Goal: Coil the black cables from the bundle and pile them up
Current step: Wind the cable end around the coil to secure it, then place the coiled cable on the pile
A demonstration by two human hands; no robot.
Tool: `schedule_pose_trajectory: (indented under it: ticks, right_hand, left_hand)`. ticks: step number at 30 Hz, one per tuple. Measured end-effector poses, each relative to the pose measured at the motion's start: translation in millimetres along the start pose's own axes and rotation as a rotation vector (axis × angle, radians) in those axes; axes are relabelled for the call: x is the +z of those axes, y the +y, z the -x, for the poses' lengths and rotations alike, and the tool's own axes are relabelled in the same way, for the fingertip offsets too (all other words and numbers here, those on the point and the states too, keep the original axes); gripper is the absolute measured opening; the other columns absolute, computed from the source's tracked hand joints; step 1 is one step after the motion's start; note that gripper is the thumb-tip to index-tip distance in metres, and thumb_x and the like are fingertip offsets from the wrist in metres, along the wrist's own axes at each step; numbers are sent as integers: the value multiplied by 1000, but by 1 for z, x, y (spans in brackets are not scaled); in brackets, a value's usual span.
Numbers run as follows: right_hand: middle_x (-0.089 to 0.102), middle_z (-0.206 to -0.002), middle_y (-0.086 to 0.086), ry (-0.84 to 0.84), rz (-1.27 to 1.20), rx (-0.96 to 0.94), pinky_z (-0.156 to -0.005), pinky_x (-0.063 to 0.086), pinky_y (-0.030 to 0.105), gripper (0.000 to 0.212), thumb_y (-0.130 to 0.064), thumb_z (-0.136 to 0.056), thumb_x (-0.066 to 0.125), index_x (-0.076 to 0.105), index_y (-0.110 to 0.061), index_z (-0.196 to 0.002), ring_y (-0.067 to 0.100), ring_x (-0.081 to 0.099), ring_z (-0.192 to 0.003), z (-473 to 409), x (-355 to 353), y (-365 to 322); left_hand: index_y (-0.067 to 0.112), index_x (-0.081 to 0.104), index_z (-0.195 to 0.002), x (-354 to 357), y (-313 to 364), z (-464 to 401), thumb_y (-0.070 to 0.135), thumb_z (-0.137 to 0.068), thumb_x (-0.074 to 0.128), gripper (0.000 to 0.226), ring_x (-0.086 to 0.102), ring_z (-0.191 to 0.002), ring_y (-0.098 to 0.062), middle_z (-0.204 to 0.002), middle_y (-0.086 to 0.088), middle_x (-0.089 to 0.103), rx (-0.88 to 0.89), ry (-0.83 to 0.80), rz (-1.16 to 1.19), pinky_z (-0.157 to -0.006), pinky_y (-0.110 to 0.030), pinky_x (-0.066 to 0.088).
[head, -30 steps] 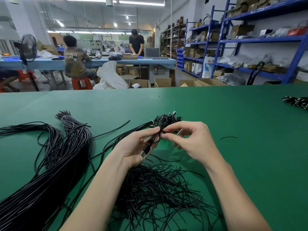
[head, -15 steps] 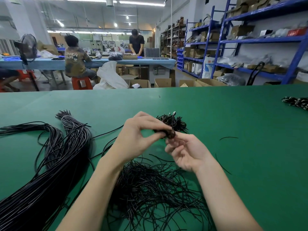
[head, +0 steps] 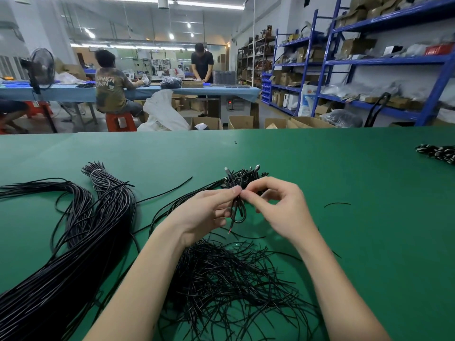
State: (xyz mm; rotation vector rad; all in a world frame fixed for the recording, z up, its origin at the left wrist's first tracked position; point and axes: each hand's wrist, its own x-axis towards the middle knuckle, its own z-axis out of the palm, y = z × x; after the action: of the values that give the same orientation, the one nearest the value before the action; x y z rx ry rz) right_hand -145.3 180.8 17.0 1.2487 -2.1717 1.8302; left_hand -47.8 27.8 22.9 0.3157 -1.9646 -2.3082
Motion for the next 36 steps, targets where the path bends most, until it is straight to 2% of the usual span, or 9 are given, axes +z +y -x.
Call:
schedule_pose_trajectory:
  ticks: [7, 13, 17, 19, 21, 24, 27, 33, 36]
  right_hand:
    - [77, -85, -11, -40, -78, 158, -59, 48, 32, 2, -32, -87, 79, 78, -30, -86, 21, 52, -61, 2, 0, 1]
    - [65, -58, -6, 57, -43, 214, -47, 39, 19, 15, -37, -88, 77, 80, -24, -80, 7, 49, -49, 1, 7, 6]
    - [63, -67, 0, -49, -729, 833, -36, 33, 13, 9, -13, -88, 73, 73, -7, -82, 4, 48, -48, 1, 13, 9]
    - [60, -67, 2, -59, -1033, 1016, -33, 30, 11, 6, -9, -77, 74, 70, -5, -77, 5, 47, -47, 4, 16, 12]
    - [64, -69, 0, -39, -917, 944, -35, 34, 12, 6, -10, -80, 74, 70, -7, -81, 5, 51, -48, 7, 21, 15]
    - [73, -69, -5, 107, -239, 477, -42, 46, 18, 5, -22, -90, 76, 79, -23, -87, 4, 60, -51, 11, 25, 20]
    - [70, -58, -6, 147, 28, 211, -47, 52, 27, 8, -36, -89, 76, 82, -34, -82, 4, 58, -49, 15, 26, 28]
    - [74, -80, -17, -22, 10, 179, -70, 57, 31, 19, -51, -90, 66, 80, -42, -81, 2, 66, -69, 20, 28, 31]
    - [77, -87, -6, -44, -14, 305, -71, 59, 44, 24, -66, -82, 60, 77, -52, -94, 22, 67, -72, 19, 25, 37]
  left_hand:
    - [25, 82, -97, -5, -7, -4, 35, -77, 76, 23, 56, -66, -2, -94, 12, 72, 100, 70, -20, -64, -17, 45]
    - [21, 81, -101, -2, -13, -9, 32, -86, 74, 20, 51, -68, -2, -84, 11, 71, 175, 144, -65, -63, -17, 45]
    - [23, 79, -108, -1, -16, -10, 27, -90, 72, 19, 53, -75, -3, -104, -1, 77, 268, 155, -224, -64, -17, 43]
    - [24, 80, -107, -1, -18, -12, 26, -91, 72, 17, 55, -72, 2, -98, 4, 78, 314, 159, -302, -61, -13, 43]
    - [23, 80, -103, -2, -22, -13, 25, -92, 72, 14, 55, -66, 4, -85, 11, 76, 324, 206, -346, -59, -13, 43]
    - [17, 81, -97, -3, -29, -16, 23, -93, 71, 13, 54, -65, 4, -73, 16, 71, 271, 252, -259, -61, -17, 46]
    - [14, 78, -86, 0, -32, -18, 21, -93, 70, 13, 50, -57, 3, -56, 18, 59, 246, 282, -173, -59, -16, 47]
    - [14, 81, -89, -3, -39, -25, 26, -90, 74, 15, 50, -58, -2, -58, 15, 59, 231, 393, -138, -62, -19, 47]
    - [19, 81, -89, -6, -37, -30, 33, -91, 72, 17, 49, -58, -1, -58, 17, 58, 180, 376, -207, -61, -19, 46]
